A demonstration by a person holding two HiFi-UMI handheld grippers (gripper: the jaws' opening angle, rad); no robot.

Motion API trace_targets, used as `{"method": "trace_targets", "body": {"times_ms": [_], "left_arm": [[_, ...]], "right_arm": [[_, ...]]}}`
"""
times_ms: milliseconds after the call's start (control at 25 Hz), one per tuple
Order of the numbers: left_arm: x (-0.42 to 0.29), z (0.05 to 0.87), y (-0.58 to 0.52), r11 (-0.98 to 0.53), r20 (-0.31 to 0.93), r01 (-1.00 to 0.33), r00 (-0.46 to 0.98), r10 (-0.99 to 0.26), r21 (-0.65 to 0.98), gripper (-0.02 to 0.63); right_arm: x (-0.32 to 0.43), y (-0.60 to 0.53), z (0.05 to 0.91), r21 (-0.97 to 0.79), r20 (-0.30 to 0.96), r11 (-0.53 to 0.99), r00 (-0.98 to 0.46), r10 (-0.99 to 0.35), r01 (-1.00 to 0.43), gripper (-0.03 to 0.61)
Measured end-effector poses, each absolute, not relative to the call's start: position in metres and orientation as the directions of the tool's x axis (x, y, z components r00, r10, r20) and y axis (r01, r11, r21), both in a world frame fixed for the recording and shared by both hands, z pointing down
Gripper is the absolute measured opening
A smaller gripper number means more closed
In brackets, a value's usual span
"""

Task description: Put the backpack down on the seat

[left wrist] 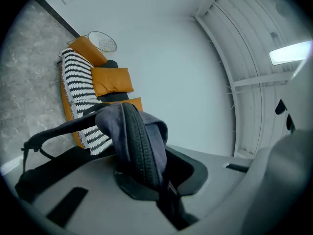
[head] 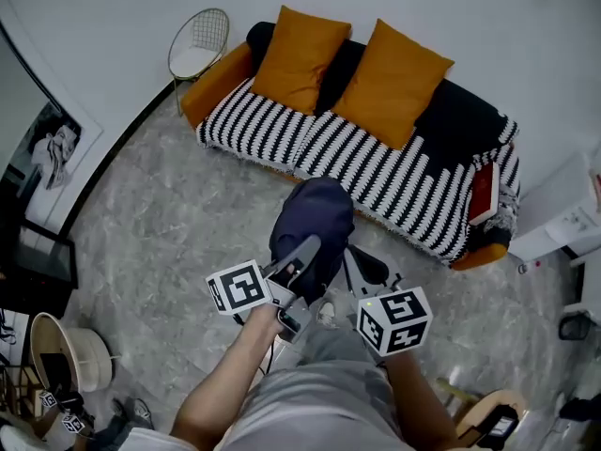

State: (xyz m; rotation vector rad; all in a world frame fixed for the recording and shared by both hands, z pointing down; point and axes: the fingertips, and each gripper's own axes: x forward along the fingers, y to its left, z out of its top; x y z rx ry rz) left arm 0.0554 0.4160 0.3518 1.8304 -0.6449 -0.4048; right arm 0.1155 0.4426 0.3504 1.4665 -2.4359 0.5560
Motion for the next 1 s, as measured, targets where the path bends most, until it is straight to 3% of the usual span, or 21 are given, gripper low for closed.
{"method": "trace_targets", "body": {"times_ms": [1000], "left_arm": [[0.097, 0.363, 0.28, -0.22, 0.103, -0.308, 0.765, -0.636, 0.925, 0.031]], "right_arm": [[0.161, 0.305, 0.355, -0.256, 0.354, 0.46, -0.525, -0.774, -0.85, 0.002]]}}
